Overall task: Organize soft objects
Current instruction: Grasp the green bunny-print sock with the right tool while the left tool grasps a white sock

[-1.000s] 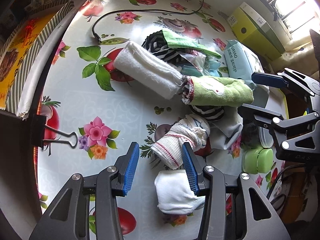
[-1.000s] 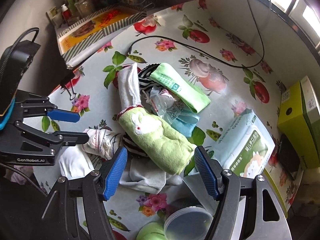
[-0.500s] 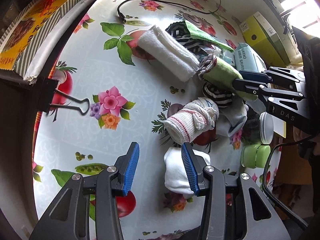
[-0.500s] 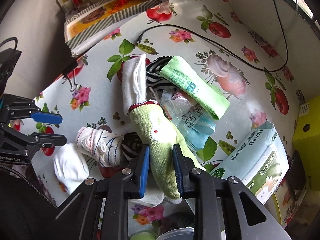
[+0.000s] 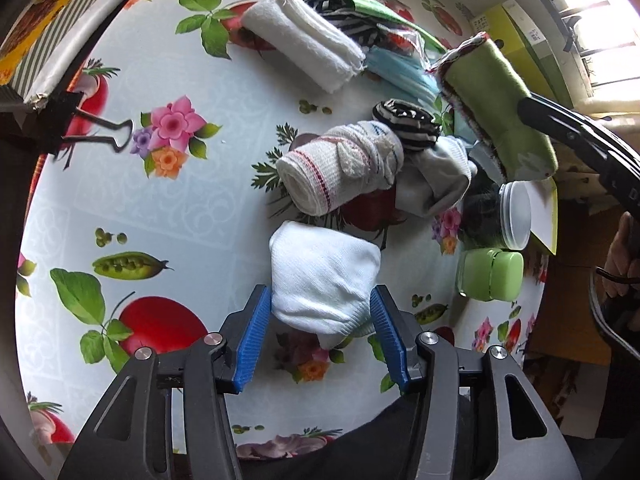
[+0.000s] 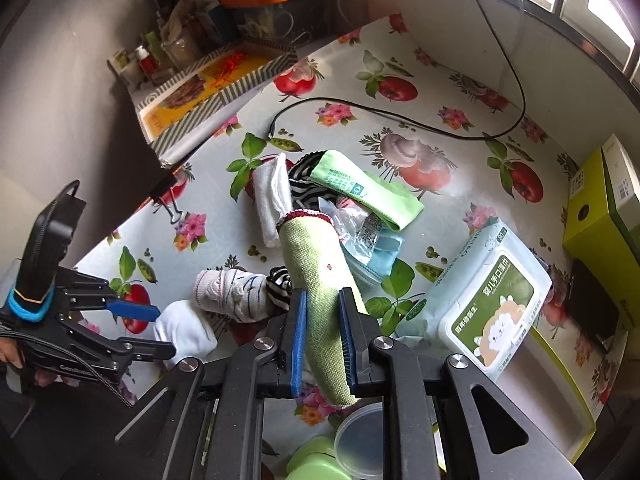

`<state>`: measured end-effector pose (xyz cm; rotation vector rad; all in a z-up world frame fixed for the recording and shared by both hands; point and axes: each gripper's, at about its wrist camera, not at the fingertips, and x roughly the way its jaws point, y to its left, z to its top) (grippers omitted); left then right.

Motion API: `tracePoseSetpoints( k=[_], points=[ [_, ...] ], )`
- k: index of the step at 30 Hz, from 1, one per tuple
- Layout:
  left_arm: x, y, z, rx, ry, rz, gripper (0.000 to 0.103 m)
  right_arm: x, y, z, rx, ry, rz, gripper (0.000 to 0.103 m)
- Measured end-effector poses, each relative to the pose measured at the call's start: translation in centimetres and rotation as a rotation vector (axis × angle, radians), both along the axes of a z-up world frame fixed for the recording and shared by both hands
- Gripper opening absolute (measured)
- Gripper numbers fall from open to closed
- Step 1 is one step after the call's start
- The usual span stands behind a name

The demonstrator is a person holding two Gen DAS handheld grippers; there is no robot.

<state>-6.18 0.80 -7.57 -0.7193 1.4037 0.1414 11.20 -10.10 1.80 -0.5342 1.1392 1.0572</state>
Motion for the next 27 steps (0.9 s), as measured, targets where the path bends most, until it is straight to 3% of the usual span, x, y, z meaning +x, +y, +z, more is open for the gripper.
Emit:
tracePoseSetpoints(
  k=[5,9,10,11,14,21,27],
  points=[
    [1.5,-1.1,-1.1,0.029,0.014,-0.017,0.053,-0.2,-1.3,0.5,0.016,0.011,-0.039,0.015],
    [2.4,-2.0,-2.1,0.010,0.032,-0.058,0.052,-0.2,-2.1,1.2,0.031,0.009,-0.066,0.015],
    [2.4,-2.1,-2.2,0.000,0.030,-0.062,0.050,-0.1,-2.3,1.4,0.036,0.008,-0.073,0.015],
    [2.5,-2.1,-2.0,-0.002,0.016,-0.063,0.037,0.0,-2.6,1.6,0.041,0.008,-0.080,0.015],
    [2.6,-2.2,-0.6,0.014,-0.024,-0.083,0.022,0.2,-3.2,2.1,0.056,0.006,-0.103,0.015],
    [4.4,-1.4,4.9,0.054,-0.163,-0.106,0.021,1.2,-5.3,3.5,0.100,0.008,-0.183,0.015],
    [7.9,-1.5,7.6,0.076,-0.237,-0.155,0.021,2.5,-8.6,4.2,0.127,0.000,-0.296,0.015]
  ],
)
